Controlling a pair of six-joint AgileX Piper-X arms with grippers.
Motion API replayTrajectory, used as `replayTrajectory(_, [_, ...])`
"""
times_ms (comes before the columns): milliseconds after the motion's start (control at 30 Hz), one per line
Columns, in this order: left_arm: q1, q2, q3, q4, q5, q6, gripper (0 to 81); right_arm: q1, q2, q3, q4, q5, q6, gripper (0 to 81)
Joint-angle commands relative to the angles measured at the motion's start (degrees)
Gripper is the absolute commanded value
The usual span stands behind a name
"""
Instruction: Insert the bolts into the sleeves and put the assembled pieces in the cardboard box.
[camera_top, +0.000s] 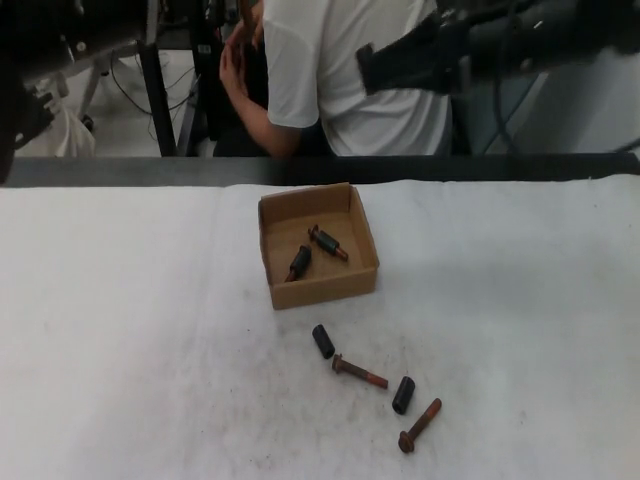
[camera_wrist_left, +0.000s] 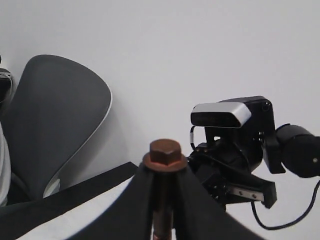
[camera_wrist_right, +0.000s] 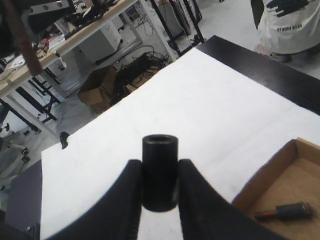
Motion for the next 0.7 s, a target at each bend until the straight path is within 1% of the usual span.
replayTrajectory(0, [0.07, -0.83, 0.91, -1.07, 1.56, 0.52, 0.2, 3.66, -0.57, 4.98, -12.85, 2.72, 6.74, 0.8])
replayTrajectory(67, [0.07, -0.83, 2.24, -1.04, 3.35, 3.63, 0.2, 5.40, -0.57, 7.88, -20.99, 3.08, 11.78, 0.8])
replayTrajectory(167, [0.07, -0.83, 4.06, -1.04, 3.94, 6.73, 0.2, 7.16, -0.57, 11.97, -33.03, 3.29, 19.71, 0.8])
replayTrajectory(300, [0.07, -0.83, 5.42, -2.23, 4.18, 7.08, 0.2, 8.13, -0.57, 16.38, -43.95, 4.86, 26.52, 0.8])
replayTrajectory(400, [0.07, -0.83, 5.42, -4.59, 4.47, 6.70, 0.2, 8.13, -0.57, 18.39, -46.63, 4.70, 28.04, 0.8])
replayTrajectory(567, [0.07, -0.83, 5.42, -7.42, 3.76, 5.34, 0.2, 8.13, -0.57, 18.90, -46.92, 4.70, 28.32, 0.8])
replayTrajectory(667, [0.07, -0.51, 5.42, -7.40, 3.46, 7.24, 0.2, 8.13, -0.57, 18.90, -47.61, 4.41, 28.32, 0.8])
